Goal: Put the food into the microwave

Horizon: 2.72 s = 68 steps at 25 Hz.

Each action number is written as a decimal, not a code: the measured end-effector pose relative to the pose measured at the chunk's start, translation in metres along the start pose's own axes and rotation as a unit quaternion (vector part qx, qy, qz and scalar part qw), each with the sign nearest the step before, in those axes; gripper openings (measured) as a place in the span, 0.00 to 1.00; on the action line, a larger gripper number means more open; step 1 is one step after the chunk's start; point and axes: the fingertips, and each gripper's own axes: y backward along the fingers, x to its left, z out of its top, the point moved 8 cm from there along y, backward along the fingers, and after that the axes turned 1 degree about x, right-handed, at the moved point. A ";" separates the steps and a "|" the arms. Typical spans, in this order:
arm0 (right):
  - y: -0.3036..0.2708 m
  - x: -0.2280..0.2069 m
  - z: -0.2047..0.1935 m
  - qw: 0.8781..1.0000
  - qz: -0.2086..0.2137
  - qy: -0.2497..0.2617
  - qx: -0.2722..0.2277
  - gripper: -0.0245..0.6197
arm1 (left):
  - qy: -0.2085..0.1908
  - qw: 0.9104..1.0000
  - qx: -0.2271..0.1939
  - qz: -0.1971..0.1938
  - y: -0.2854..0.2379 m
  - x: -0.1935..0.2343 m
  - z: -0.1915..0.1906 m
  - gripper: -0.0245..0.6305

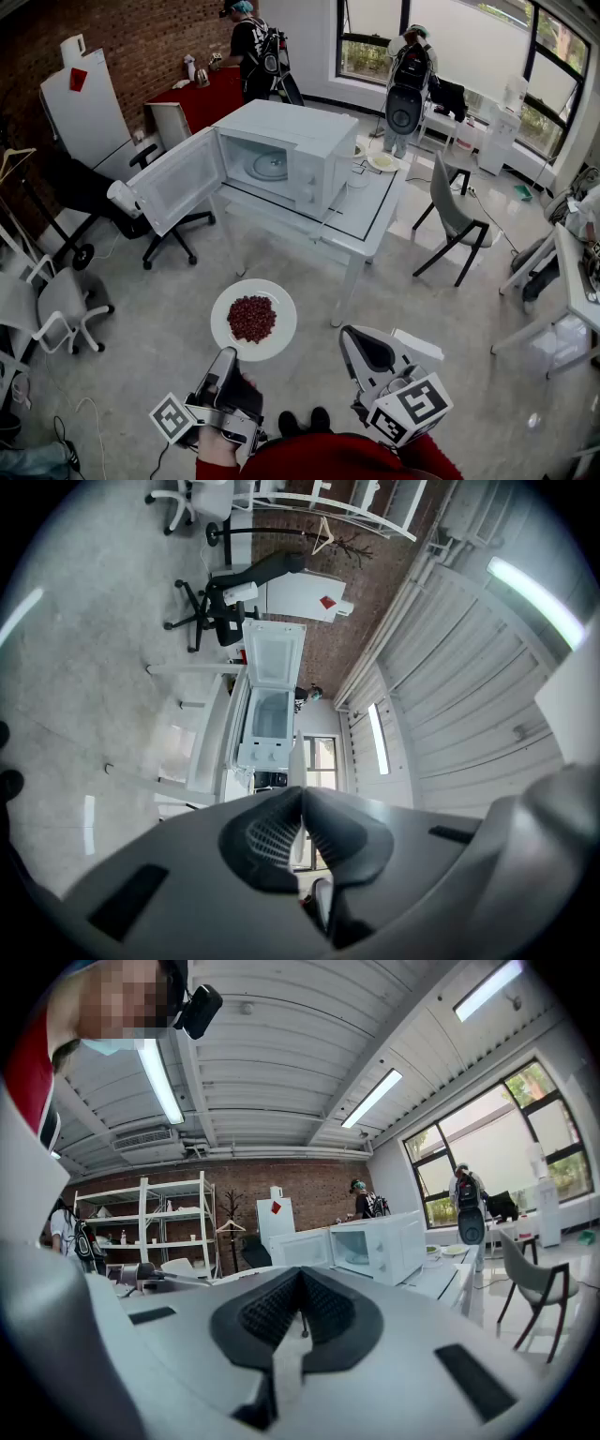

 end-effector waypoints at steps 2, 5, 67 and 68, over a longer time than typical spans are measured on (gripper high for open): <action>0.003 0.000 0.000 1.000 -0.002 -0.001 -0.002 0.06 | 0.008 1.000 0.006 0.003 -0.003 0.000 -0.005 0.07; 0.009 0.000 0.001 1.000 -0.003 -0.001 -0.003 0.06 | 0.014 1.000 0.013 0.004 -0.004 -0.002 -0.013 0.07; -0.260 -0.067 0.046 0.998 -0.034 -0.004 0.057 0.06 | 0.021 0.999 0.022 0.012 -0.229 0.007 0.189 0.07; -0.266 -0.067 0.047 0.998 -0.036 -0.002 0.060 0.06 | 0.021 0.999 0.026 0.013 -0.234 0.008 0.194 0.07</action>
